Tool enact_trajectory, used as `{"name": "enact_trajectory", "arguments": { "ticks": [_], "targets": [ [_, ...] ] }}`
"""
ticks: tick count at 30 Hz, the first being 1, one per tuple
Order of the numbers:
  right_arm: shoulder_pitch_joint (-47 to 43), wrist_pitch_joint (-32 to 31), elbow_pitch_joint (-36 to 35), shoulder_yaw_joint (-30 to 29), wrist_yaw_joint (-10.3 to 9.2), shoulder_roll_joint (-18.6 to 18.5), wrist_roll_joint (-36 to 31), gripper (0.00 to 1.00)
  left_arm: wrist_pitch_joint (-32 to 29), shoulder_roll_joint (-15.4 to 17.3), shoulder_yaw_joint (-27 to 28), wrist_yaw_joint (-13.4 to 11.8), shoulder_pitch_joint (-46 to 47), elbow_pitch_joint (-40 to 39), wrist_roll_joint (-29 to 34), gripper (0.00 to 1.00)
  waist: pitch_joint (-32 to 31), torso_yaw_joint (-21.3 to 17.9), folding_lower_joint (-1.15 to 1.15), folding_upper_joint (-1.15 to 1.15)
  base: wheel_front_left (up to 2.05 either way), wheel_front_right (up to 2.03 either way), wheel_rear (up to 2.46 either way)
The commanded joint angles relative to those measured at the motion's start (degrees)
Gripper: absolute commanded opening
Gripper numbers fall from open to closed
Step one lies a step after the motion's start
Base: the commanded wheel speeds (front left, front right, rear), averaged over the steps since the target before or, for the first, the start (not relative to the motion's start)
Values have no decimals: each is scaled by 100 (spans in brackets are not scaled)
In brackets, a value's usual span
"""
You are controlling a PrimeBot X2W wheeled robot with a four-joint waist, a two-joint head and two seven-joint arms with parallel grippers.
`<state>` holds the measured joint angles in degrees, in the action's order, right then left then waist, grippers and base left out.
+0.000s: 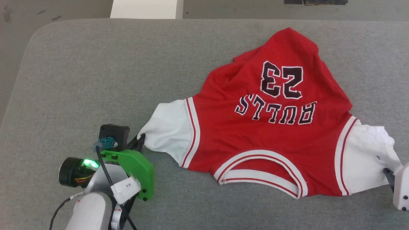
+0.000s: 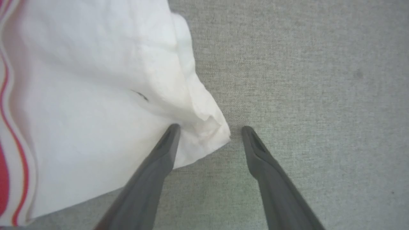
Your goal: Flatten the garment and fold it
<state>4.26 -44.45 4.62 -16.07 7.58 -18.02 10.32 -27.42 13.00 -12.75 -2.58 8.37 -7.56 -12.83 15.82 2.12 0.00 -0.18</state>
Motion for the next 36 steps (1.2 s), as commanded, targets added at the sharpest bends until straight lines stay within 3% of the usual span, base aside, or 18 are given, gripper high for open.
{"name": "enact_trajectory", "arguments": {
  "ticks": [1, 4, 5, 6, 15, 23, 29, 36],
  "targets": [
    [102, -47, 104, 47, -9, -16, -33, 100, 3, 8, -8, 3, 57, -28, -25, 0, 54, 59, 0, 18, 0, 0, 0],
    [139, -172, 282, 155, -9, -42, -9, 100, 18, -8, -38, -6, 70, -23, -29, 0, 78, 103, 0, 18, 0, 0, 0],
    [133, -215, 313, 185, -9, -37, 19, 46, 21, -11, -45, -6, 73, -19, -34, 0, 80, 115, 0, 18, 0, 0, 0],
    [118, -270, 339, 223, -9, -19, 72, 0, 25, -14, -50, -9, 76, -10, -41, 0, 79, 128, 0, 18, 0, 0, 0],
    [1, -186, -21, 345, -9, -82, 424, 0, 214, 8, -24, 15, 55, 133, -136, 0, -335, 33, 0, 18, 0, 0, 0],
    [37, 32, -1247, 687, -9, -722, 1216, 0, 475, 281, 147, 40, 153, -151, -58, 0, -905, -175, 0, 18, 0, 0, 0],
    [612, 62, -1905, 579, -9, -920, 1860, 0, 585, 448, 444, 34, 390, -769, -168, 0, -1194, -276, 0, 18, 0, 0, 0],
    [1576, 585, -2161, 453, -9, -1096, 2158, 0, 589, 807, 833, -78, 882, -1553, 58, 0, -1242, -339, 0, 18, 0, 0, 0]
  ]
}}
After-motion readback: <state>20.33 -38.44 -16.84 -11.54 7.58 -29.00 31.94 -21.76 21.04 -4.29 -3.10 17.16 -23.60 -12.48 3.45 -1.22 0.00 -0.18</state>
